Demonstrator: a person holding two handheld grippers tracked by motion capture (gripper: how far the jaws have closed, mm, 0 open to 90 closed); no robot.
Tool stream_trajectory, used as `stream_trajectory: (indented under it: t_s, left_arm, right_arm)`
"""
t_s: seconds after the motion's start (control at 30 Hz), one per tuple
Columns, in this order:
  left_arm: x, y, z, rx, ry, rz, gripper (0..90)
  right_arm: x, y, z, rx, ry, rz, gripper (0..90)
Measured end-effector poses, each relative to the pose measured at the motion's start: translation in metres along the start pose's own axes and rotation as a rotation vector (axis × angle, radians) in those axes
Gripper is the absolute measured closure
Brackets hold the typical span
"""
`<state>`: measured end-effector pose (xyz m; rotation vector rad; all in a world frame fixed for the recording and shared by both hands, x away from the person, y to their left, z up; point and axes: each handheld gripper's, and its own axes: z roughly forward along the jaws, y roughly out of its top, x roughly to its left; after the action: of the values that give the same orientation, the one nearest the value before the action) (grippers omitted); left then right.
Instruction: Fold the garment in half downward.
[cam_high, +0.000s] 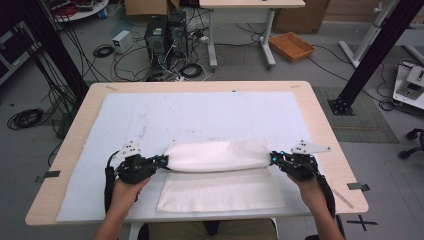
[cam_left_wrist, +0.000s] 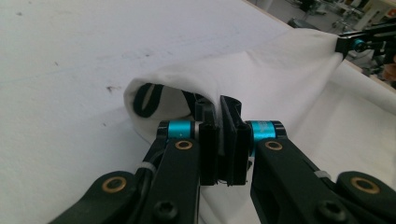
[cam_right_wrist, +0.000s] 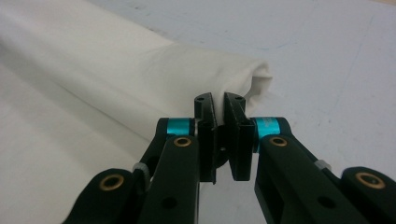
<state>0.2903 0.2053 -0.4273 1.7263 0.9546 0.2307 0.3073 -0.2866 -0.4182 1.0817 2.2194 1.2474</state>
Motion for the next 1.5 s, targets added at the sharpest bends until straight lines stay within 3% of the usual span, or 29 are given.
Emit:
stream_trajectory:
  t_s: [0.2,0.37,0.6,0.83,0.97,1.0,1.07,1.17,1.27,1.33,1.43,1.5]
  left_arm:
    - [-0.017,-0.015,-0.012,0.026,-0.070,-0.001,85.6]
    - [-0.027,-0.028,-0.016,0.074,-0.081,0.012,85.5]
    - [-0.032,-0.039,-0.021,0.135,-0.103,0.017,85.4]
    - [-0.031,-0.044,-0.033,0.152,-0.123,0.014,85.5]
    - [-0.030,-0.047,-0.031,0.168,-0.131,0.015,84.1]
    - [-0.030,-0.047,-0.030,0.162,-0.124,0.013,80.7]
    - [-0.029,-0.045,-0.028,0.123,-0.098,0.003,62.0]
    - [-0.023,-0.036,-0.024,0.060,0.001,0.033,44.7]
    - [-0.010,-0.022,-0.017,0.042,0.083,0.033,42.3]
    - [0.000,-0.011,-0.007,0.040,0.127,0.042,41.6]
    - [0.018,0.000,0.012,0.044,0.157,0.002,42.1]
    - [0.027,0.003,0.026,0.078,0.173,-0.010,42.1]
  right_arm:
    - [0.011,-0.013,-0.019,-0.003,0.027,-0.007,84.2]
    - [0.019,-0.027,-0.029,0.026,0.038,-0.014,84.2]
    - [0.023,-0.039,-0.037,0.052,0.056,0.000,84.1]
    - [0.032,-0.046,-0.050,0.065,0.068,-0.009,84.1]
    - [0.034,-0.052,-0.051,0.093,0.074,-0.018,83.8]
    - [0.034,-0.053,-0.050,0.100,0.073,-0.014,82.9]
    - [0.032,-0.054,-0.048,0.098,0.076,-0.006,70.1]
    - [0.025,-0.050,-0.046,0.047,0.055,0.032,50.1]
    - [0.012,-0.041,-0.037,0.008,0.020,0.071,42.4]
    - [0.003,-0.033,-0.025,0.010,-0.005,0.089,40.6]
    - [-0.007,-0.020,0.000,0.033,-0.022,0.106,40.0]
    - [-0.013,-0.010,0.017,0.051,-0.018,0.115,40.0]
